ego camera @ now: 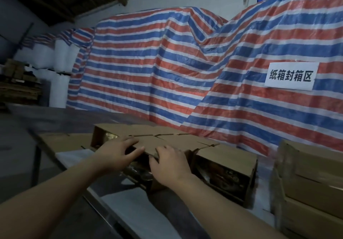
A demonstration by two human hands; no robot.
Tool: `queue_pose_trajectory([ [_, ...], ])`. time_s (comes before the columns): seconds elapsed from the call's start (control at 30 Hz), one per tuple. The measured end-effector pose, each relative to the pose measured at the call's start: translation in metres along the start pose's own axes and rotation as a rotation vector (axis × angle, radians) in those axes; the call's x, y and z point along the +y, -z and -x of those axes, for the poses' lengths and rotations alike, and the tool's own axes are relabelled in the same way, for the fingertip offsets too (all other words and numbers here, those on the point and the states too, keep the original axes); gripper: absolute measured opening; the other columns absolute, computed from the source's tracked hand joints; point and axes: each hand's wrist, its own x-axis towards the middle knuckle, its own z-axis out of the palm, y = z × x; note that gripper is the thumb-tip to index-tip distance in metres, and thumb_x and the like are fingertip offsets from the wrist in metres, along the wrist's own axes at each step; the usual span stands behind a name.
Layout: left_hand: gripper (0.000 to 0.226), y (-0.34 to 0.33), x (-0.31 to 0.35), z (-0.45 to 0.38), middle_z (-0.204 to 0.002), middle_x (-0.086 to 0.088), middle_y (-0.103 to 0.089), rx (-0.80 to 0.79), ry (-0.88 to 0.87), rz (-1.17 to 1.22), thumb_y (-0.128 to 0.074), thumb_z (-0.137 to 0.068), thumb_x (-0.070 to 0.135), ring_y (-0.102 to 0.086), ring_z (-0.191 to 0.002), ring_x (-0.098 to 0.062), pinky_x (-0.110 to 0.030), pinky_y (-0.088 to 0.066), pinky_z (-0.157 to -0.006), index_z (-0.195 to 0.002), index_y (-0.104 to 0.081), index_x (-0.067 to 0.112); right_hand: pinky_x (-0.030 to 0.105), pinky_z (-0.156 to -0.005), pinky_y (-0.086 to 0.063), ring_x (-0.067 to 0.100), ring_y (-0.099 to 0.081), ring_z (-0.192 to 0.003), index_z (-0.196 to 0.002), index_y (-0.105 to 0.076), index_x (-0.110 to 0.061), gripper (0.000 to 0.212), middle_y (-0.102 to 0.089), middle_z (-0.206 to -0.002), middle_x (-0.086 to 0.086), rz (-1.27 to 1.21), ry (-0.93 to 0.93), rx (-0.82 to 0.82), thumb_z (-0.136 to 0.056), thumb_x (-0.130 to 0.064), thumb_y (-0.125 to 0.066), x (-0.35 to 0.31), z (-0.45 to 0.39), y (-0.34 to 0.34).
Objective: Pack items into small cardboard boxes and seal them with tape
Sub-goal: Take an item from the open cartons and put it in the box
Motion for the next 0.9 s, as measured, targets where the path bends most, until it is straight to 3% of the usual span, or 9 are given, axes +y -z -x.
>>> queue_pose_trajectory([
  [0.07, 0.111, 0.0, -0.001, 0.004, -0.155, 0.005, -0.035, -0.025, -0.021, -0.043, -0.011, -0.062, 0.098, -0.033, -0.141, -0.014, -0.039, -0.03, -0.115, -0.15, -0.036, 0.034, 0.047, -0.102, -0.042, 0.027, -0.056, -0.111, -0.113, -0.063, -0.017, 0.033, -0.063, -0.116, 0.007, 0.027, 0.011, 0.017, -0.099, -0.04, -0.042, -0.001, 0.004, 0.002],
  [0.13, 0.115, 0.004, 0.0, 0.004, -0.158, 0.005, -0.031, -0.056, -0.028, -0.088, -0.012, -0.059, 0.1, -0.03, -0.142, -0.015, -0.038, -0.028, -0.116, -0.152, -0.031, 0.034, 0.046, -0.102, -0.043, 0.028, -0.056, -0.111, -0.114, -0.062, -0.015, 0.033, -0.063, -0.116, 0.008, 0.051, 0.029, 0.006, -0.1, -0.037, -0.042, -0.001, 0.007, 0.006],
  [0.23, 0.088, 0.009, 0.006, 0.009, -0.157, 0.006, -0.033, -0.053, -0.027, -0.125, -0.037, -0.079, 0.085, -0.032, -0.142, -0.014, -0.036, -0.029, -0.115, -0.151, -0.031, 0.035, 0.044, -0.098, -0.045, 0.031, -0.056, -0.109, -0.111, -0.061, -0.012, 0.032, -0.063, -0.115, 0.011, 0.04, 0.056, -0.034, -0.1, -0.035, -0.042, 0.002, 0.014, 0.014],
  [0.33, 0.069, 0.013, 0.016, 0.017, -0.148, 0.009, -0.045, 0.033, -0.021, -0.073, -0.049, -0.087, 0.07, -0.041, -0.134, -0.009, -0.031, -0.034, -0.11, -0.145, -0.041, 0.034, 0.044, -0.095, -0.047, 0.031, -0.057, -0.107, -0.108, -0.062, -0.013, 0.031, -0.064, -0.114, 0.011, -0.012, 0.069, -0.066, -0.101, -0.036, -0.042, 0.004, 0.025, 0.028],
  [0.57, 0.054, 0.032, 0.058, 0.044, -0.131, 0.013, -0.053, 0.084, -0.034, 0.077, -0.059, -0.086, 0.061, -0.047, -0.118, -0.003, -0.023, -0.04, -0.098, -0.132, -0.052, 0.034, 0.041, -0.087, -0.052, 0.023, -0.06, -0.095, -0.099, -0.064, -0.02, 0.026, -0.067, -0.1, 0.002, -0.162, 0.047, -0.087, -0.099, -0.037, -0.044, 0.017, 0.065, 0.065],
  [0.7, 0.049, 0.05, 0.093, 0.06, -0.127, 0.012, -0.053, 0.08, -0.044, 0.315, -0.064, -0.087, 0.051, -0.051, -0.114, -0.005, -0.03, -0.048, -0.095, -0.131, -0.05, 0.035, 0.03, -0.063, -0.046, 0.008, -0.061, -0.075, -0.085, -0.062, -0.03, 0.023, -0.064, -0.08, -0.008, -0.355, -0.055, -0.075, -0.096, -0.042, -0.046, 0.033, 0.09, 0.092],
  [0.8, 0.05, 0.068, 0.117, 0.072, -0.123, 0.011, -0.053, 0.058, -0.041, 0.585, -0.067, -0.085, 0.044, -0.054, -0.11, -0.009, -0.03, -0.05, -0.086, -0.131, -0.048, 0.036, 0.028, -0.061, -0.044, 0.008, -0.059, -0.068, -0.076, -0.062, -0.033, 0.026, -0.061, -0.071, -0.009, -0.479, -0.126, -0.071, -0.096, -0.042, -0.048, 0.046, 0.107, 0.121],
  [0.9, 0.046, 0.09, 0.132, 0.08, -0.121, 0.002, -0.059, -0.144, 0.014, 0.906, -0.069, -0.078, 0.033, -0.06, -0.109, -0.02, -0.041, -0.053, -0.09, -0.123, -0.059, 0.033, 0.03, -0.062, -0.045, 0.004, -0.052, -0.058, -0.067, -0.056, -0.027, 0.028, -0.052, -0.058, -0.011, -0.583, -0.158, -0.066, -0.093, -0.034, -0.05, 0.06, 0.126, 0.151],
])
